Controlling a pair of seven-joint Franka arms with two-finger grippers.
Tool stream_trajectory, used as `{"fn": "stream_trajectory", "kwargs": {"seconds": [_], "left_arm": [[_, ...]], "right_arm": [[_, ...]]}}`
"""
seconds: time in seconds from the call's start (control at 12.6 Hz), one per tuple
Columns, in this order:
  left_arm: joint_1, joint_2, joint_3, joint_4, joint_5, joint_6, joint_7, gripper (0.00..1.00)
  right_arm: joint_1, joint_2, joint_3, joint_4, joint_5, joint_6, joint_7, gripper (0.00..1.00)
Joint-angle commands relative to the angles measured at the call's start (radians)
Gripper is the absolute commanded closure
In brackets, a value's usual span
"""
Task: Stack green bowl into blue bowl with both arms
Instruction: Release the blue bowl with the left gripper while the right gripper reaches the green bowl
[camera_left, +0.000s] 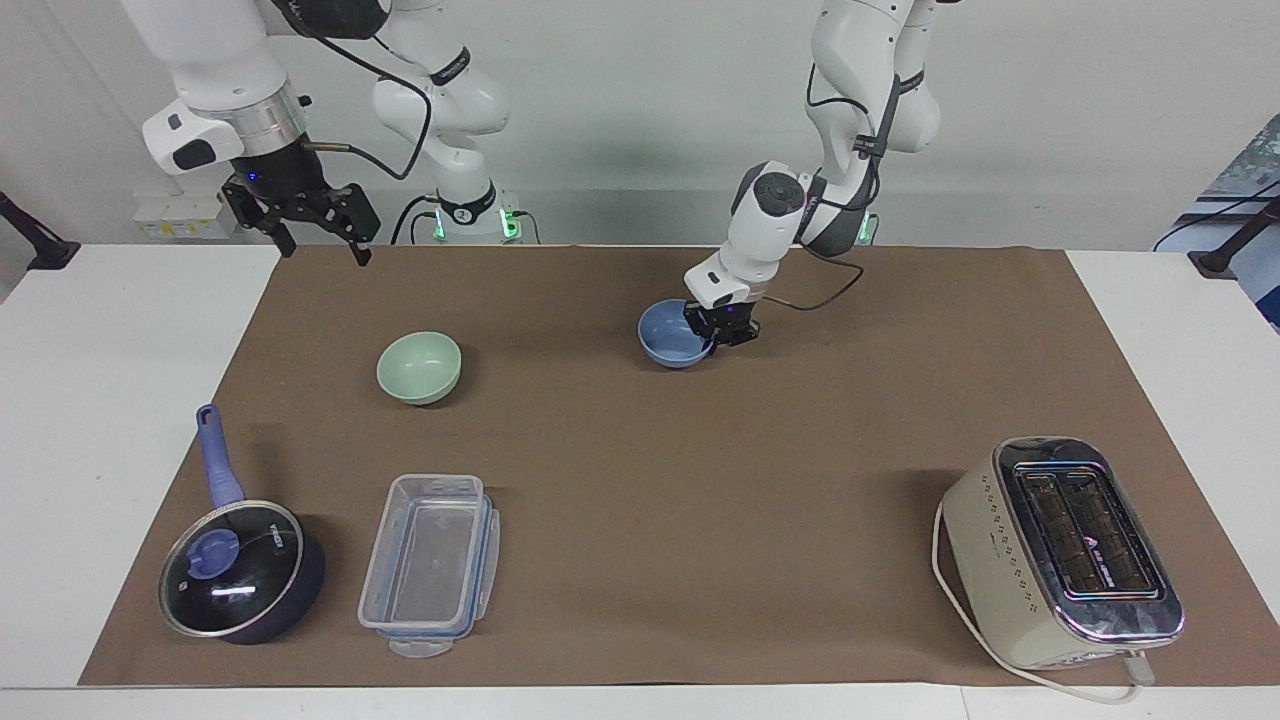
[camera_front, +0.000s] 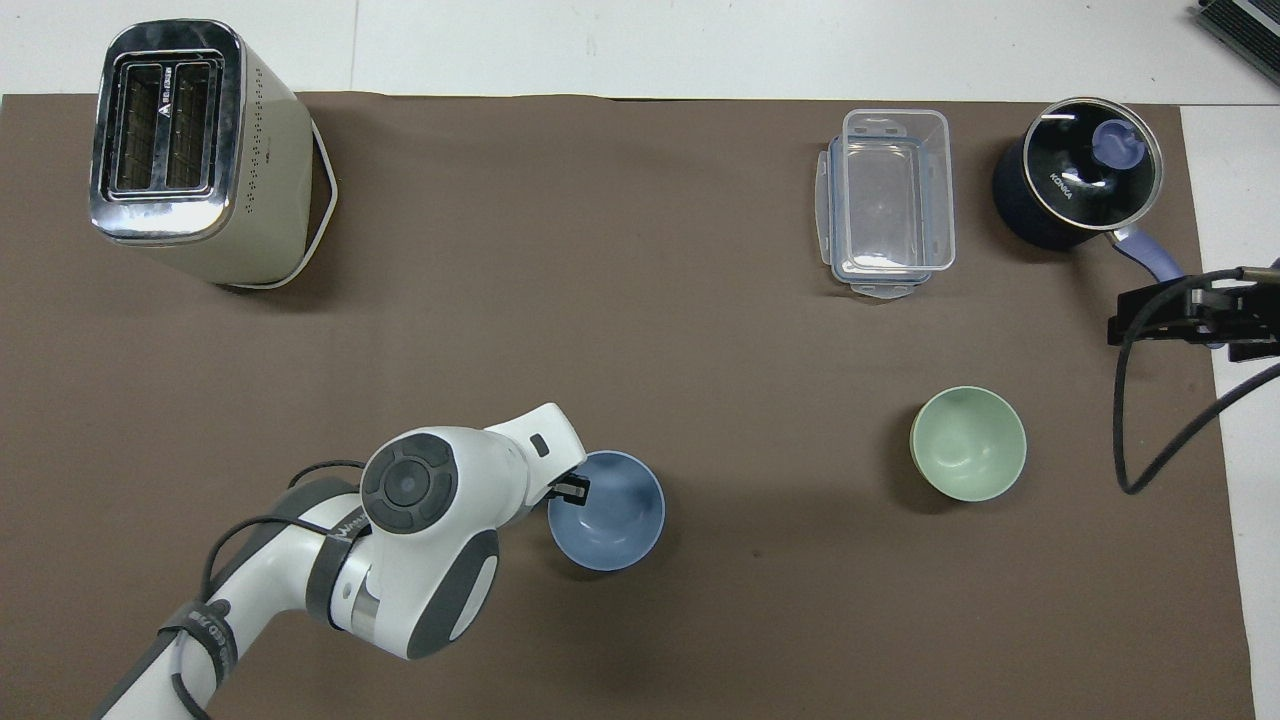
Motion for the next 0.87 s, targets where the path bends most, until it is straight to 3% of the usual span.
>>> {"fn": "stream_trajectory", "kwargs": {"seconds": [0.0, 0.4, 0.79], "left_arm": [[0.104, -0.019, 0.000, 0.128, -0.010, -0.198, 0.013, 0.00], [0.312, -0.025, 0.005, 0.256, 0.038, -0.357, 0.017, 0.00], [0.511, -0.022, 0.005, 0.388, 0.144, -0.512, 0.226, 0.00]], "right_arm": [[-0.007, -0.025, 0.001, -0.032, 0.008, 0.020, 0.004, 0.00], [-0.024, -0.036, -0.002, -0.136, 0.010, 0.098, -0.028, 0.00], [-0.080, -0.049, -0.002, -0.395, 0.010, 0.302, -0.181, 0.00]]}}
